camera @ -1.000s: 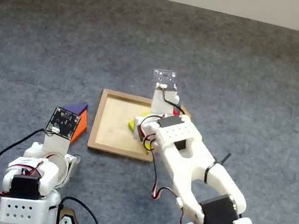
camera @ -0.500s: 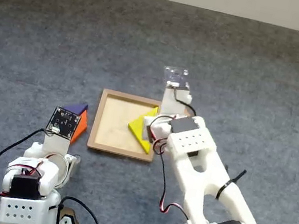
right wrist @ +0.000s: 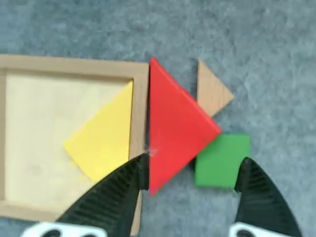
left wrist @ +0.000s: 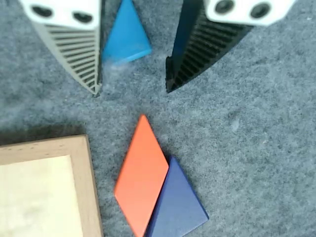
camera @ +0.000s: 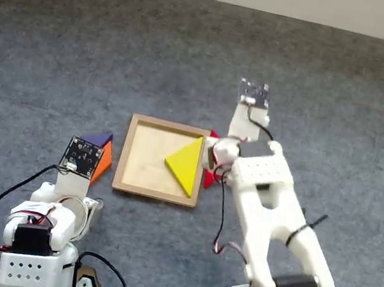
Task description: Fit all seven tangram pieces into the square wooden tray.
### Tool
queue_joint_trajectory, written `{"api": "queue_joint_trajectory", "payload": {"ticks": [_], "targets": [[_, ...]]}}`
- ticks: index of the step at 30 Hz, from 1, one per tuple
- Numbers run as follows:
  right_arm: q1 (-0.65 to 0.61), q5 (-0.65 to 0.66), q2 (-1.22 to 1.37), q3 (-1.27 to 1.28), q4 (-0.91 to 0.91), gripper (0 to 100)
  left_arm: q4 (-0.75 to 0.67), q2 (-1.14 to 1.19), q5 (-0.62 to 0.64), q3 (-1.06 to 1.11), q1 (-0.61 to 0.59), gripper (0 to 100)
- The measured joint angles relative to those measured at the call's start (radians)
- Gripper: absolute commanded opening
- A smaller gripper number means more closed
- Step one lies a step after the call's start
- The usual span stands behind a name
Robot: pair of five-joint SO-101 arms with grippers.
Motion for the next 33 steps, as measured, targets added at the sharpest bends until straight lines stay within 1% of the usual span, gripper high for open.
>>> {"api": "queue_joint_trajectory", "payload": {"ticks": [7,15,21,28,33], "targets": [[0.023,0.000,0.279,-0.196,0.000,27.7,0.000,0.000,0.000,0.000,0.000,21],[0.021,0.000,0.391,-0.258,0.000,27.6,0.000,0.000,0.000,0.000,0.000,21],[0.020,0.000,0.399,-0.259,-0.002,19.5,0.000,0.000,0.000,0.000,0.000,21],[0.028,0.000,0.399,-0.272,0.000,14.6,0.000,0.000,0.000,0.000,0.000,21],[0.023,0.000,0.399,-0.310,0.000,3.1,0.000,0.000,0.000,0.000,0.000,21]]}}
